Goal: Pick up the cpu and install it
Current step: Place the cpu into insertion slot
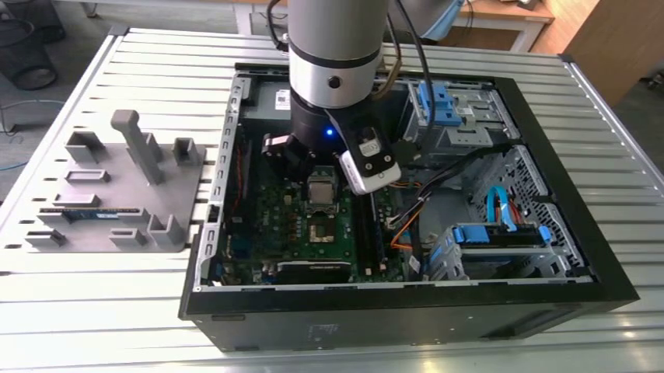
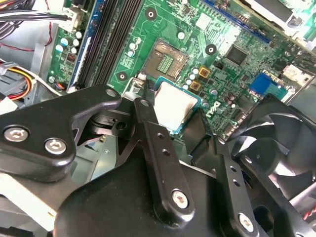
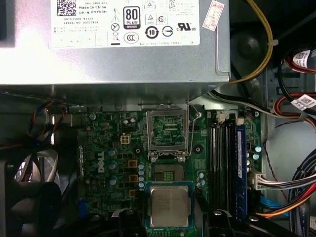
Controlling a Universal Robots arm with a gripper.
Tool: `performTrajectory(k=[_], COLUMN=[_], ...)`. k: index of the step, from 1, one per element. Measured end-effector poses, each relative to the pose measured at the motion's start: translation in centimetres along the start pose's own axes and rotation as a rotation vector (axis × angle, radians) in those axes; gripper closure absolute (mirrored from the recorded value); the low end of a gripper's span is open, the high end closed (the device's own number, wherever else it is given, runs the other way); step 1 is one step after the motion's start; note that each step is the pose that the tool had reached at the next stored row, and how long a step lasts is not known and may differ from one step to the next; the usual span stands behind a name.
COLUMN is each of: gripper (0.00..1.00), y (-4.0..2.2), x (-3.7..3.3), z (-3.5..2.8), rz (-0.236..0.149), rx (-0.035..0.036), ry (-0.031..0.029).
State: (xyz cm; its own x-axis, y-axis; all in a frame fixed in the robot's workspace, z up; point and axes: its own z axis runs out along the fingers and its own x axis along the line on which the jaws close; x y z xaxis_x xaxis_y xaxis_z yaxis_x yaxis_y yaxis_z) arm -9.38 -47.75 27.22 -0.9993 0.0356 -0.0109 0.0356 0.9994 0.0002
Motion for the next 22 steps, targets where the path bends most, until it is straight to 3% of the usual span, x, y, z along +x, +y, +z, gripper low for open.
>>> performTrajectory(k=[22], gripper=[0.53], y=[0.0], x=[0.01], z=[0.4], rz=[0.0], rx=[0.0223], ry=[-0.0008])
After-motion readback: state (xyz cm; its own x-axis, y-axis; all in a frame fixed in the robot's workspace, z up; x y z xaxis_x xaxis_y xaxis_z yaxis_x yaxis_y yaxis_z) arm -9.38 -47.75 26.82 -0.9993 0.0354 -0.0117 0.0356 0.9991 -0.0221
